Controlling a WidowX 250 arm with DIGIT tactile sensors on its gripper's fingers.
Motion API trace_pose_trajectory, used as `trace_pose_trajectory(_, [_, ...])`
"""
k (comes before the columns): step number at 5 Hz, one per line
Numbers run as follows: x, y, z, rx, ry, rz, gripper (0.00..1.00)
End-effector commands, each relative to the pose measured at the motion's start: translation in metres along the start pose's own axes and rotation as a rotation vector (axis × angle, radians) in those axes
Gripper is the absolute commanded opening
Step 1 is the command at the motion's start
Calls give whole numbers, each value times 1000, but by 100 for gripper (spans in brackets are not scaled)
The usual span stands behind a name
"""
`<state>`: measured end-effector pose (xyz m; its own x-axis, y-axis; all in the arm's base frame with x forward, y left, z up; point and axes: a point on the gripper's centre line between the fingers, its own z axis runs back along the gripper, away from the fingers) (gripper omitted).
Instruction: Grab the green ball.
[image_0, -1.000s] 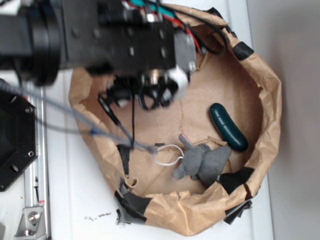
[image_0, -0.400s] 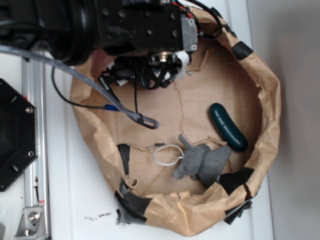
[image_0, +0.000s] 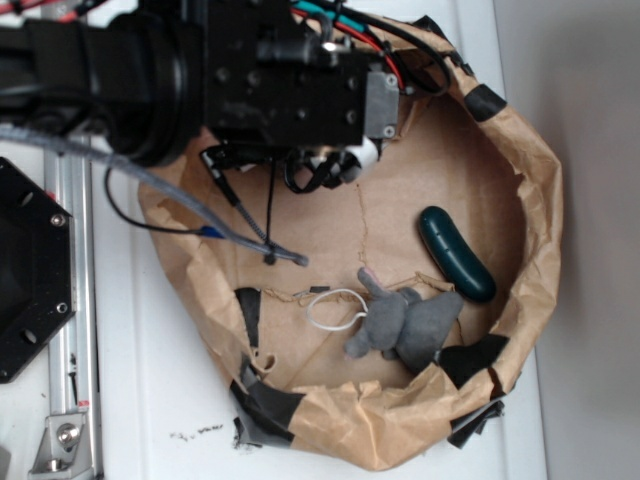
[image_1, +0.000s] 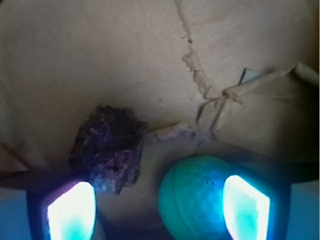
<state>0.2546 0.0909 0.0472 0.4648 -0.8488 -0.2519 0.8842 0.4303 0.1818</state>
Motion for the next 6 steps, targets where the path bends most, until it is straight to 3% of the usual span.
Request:
trace_pose_trajectory(1, [8,12,-38,33,33,11,100])
trace_pose_trajectory(2, [12,13,-35,18,-17,51,0])
trace_pose_trajectory(3, [17,13,-16,-58,-64,54,0])
trace_pose_trajectory(4, [33,15,42,-138,-148,166,0])
trace_pose_trajectory(5, [49,17,103,-85,-267,273,0])
trace_pose_trajectory(6, [53,11,142,-161,-264,417,0])
